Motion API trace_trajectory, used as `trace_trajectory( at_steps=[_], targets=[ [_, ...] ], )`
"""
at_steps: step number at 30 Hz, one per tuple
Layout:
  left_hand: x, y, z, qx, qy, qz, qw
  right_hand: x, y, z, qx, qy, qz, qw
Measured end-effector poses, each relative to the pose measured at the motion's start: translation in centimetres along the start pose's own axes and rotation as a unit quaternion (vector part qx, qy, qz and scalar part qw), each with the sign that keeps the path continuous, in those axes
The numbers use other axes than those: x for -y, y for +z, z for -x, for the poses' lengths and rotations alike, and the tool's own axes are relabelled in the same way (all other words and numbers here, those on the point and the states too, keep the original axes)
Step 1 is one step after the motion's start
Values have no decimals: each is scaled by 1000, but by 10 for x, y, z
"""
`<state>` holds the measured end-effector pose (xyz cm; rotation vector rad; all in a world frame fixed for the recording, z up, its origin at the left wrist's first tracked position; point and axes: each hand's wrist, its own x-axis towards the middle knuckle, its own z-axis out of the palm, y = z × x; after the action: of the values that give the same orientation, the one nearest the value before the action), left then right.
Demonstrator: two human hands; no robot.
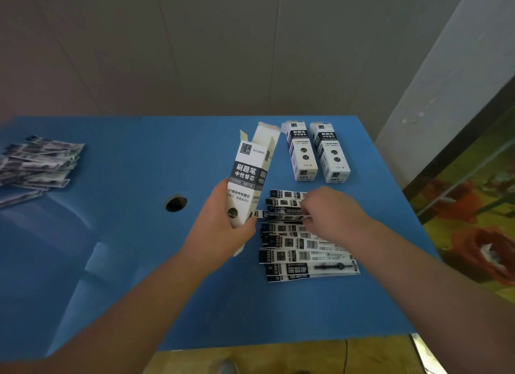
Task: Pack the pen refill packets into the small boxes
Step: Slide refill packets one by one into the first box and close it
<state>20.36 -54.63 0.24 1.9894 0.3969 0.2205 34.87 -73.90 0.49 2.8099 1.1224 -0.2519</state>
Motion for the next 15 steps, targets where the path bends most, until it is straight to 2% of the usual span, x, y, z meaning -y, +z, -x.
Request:
trace_trajectory(
  at_steps=[8, 15],
  targets=[
    [9, -6, 1, -29, 8, 37, 999, -6, -20, 8, -22, 21, -20, 999],
    [17, -4, -1, -54, 34, 32, 997, -8, -36, 16, -103, 65, -153, 981]
  ],
)
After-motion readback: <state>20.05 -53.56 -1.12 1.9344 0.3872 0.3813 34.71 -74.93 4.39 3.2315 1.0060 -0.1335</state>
